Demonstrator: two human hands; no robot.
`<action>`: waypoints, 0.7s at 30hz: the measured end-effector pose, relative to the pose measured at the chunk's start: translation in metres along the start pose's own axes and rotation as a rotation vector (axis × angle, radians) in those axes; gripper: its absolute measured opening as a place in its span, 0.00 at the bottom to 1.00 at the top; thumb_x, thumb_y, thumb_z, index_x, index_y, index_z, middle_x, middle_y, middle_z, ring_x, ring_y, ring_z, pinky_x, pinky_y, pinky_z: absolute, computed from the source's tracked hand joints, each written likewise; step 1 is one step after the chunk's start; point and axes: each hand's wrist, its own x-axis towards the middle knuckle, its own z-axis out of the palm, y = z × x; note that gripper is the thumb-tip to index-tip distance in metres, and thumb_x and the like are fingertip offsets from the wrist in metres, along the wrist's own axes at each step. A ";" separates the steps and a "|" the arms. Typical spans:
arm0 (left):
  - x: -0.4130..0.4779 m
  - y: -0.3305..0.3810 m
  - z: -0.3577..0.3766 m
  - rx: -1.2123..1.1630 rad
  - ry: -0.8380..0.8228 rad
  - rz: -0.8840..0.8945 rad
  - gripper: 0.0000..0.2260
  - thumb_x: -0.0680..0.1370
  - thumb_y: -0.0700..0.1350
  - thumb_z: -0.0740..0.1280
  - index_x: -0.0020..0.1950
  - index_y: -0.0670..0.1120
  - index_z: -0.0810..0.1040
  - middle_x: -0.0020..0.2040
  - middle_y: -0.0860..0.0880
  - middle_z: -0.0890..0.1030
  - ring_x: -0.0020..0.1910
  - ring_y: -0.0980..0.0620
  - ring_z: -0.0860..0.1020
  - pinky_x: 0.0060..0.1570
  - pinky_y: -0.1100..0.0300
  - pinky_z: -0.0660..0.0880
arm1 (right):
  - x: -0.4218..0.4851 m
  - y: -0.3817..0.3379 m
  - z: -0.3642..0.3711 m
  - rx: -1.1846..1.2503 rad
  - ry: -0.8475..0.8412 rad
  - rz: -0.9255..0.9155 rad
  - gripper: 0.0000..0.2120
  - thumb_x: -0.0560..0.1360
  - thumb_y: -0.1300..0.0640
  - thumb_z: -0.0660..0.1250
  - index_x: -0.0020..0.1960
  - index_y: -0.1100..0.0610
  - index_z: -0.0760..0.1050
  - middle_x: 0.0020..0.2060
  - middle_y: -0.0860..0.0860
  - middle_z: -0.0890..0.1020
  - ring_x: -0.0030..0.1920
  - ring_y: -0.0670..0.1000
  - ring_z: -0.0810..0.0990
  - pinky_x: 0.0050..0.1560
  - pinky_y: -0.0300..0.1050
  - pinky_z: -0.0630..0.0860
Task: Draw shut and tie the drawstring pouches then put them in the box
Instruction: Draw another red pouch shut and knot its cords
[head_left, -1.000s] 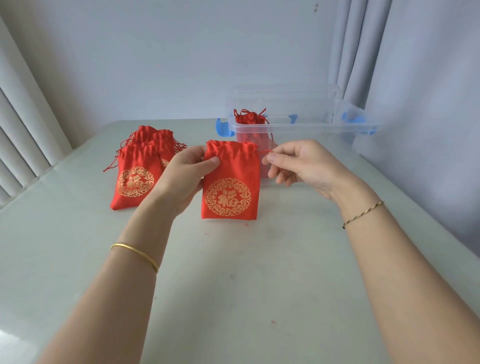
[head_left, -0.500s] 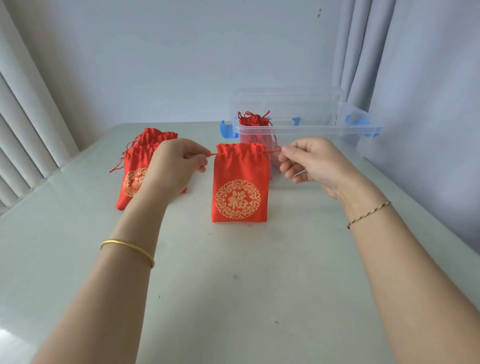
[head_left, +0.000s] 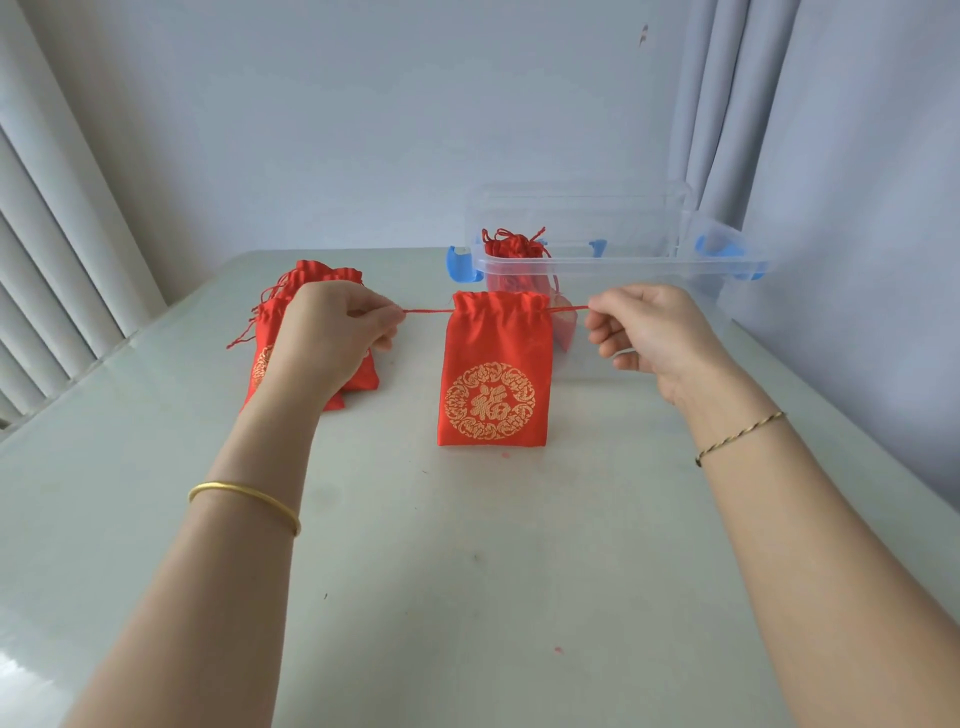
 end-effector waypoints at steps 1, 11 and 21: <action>0.000 -0.001 0.000 -0.014 0.002 -0.006 0.05 0.76 0.41 0.66 0.42 0.41 0.81 0.33 0.50 0.80 0.29 0.59 0.77 0.43 0.58 0.76 | 0.000 0.000 0.000 0.005 0.018 0.010 0.11 0.72 0.57 0.64 0.30 0.56 0.75 0.25 0.49 0.76 0.22 0.43 0.71 0.26 0.36 0.67; 0.006 -0.003 -0.001 -0.459 0.150 -0.330 0.16 0.79 0.44 0.59 0.31 0.46 0.71 0.21 0.55 0.70 0.22 0.56 0.66 0.26 0.65 0.63 | 0.005 0.009 -0.001 0.202 0.198 0.175 0.11 0.70 0.59 0.63 0.29 0.57 0.73 0.18 0.47 0.73 0.16 0.42 0.65 0.22 0.32 0.62; -0.005 0.043 0.002 -1.011 -0.140 -0.209 0.17 0.82 0.48 0.53 0.35 0.49 0.68 0.46 0.52 0.84 0.50 0.53 0.81 0.54 0.57 0.72 | -0.008 -0.023 0.000 0.280 0.100 -0.076 0.13 0.73 0.60 0.62 0.30 0.55 0.74 0.22 0.46 0.73 0.22 0.44 0.68 0.28 0.35 0.67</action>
